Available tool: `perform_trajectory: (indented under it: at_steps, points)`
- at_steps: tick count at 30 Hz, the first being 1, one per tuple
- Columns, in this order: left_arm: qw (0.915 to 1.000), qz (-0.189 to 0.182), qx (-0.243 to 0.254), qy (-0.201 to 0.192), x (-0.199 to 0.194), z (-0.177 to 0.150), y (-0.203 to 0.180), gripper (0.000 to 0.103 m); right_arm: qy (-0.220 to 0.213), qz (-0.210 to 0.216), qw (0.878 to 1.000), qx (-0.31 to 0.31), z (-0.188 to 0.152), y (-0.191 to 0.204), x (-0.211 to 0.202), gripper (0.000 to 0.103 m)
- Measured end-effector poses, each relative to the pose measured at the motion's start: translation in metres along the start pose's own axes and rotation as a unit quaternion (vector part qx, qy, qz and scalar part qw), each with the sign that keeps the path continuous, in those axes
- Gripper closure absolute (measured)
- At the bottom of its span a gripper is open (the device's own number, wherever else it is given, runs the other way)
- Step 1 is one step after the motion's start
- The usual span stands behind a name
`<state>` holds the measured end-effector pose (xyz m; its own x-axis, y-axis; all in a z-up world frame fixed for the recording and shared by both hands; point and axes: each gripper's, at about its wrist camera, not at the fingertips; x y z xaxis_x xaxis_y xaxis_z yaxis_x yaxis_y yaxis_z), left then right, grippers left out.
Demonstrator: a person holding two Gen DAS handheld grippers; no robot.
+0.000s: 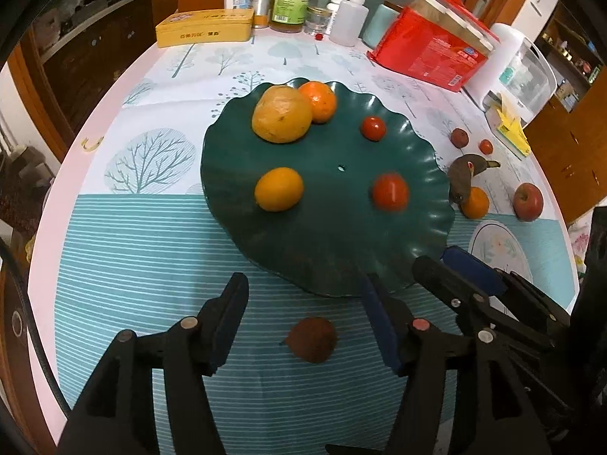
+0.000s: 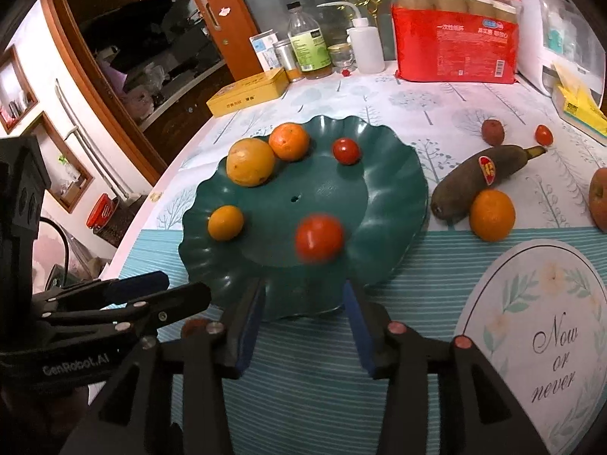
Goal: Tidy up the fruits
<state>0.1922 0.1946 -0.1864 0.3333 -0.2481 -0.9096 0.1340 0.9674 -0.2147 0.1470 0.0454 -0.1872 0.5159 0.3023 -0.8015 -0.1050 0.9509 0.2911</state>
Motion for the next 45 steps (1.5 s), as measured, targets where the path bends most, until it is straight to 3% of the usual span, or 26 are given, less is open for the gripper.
perform_trajectory:
  at_steps: [6, 11, 22, 37, 45]
  points:
    - [0.9998, 0.005, -0.016, 0.008, -0.001, -0.002, 0.004, 0.038, -0.001, -0.001, 1.0, 0.003, -0.003, -0.002, -0.005, 0.058]
    - [0.9989, -0.014, -0.027, 0.036, 0.0, -0.01, 0.006, 0.038, -0.001, -0.005, 1.0, 0.008, -0.006, -0.006, -0.009, 0.057]
    - [0.9945, -0.003, -0.045, 0.095, 0.013, -0.053, 0.01, 0.039, 0.005, -0.005, 1.0, 0.003, -0.016, -0.008, -0.015, 0.057]
    - [0.9971, 0.001, -0.054, 0.055, 0.01, -0.06, 0.003, 0.043, 0.019, -0.055, 0.998, 0.01, -0.024, -0.042, -0.026, 0.058]
    - [0.996, 0.011, -0.08, 0.039, 0.014, -0.055, 0.004, 0.056, 0.008, -0.083, 0.996, 0.018, -0.005, -0.078, -0.024, 0.058]
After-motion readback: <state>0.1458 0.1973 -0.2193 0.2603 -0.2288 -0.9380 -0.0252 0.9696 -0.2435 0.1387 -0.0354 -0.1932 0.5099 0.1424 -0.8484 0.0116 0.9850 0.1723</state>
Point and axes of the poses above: each gripper's, at about its wrist camera, not at the fingertips, and x roughly the way its jaws point, y to its left, z to its top, and after that the axes turned 4 degrees about y, right-handed
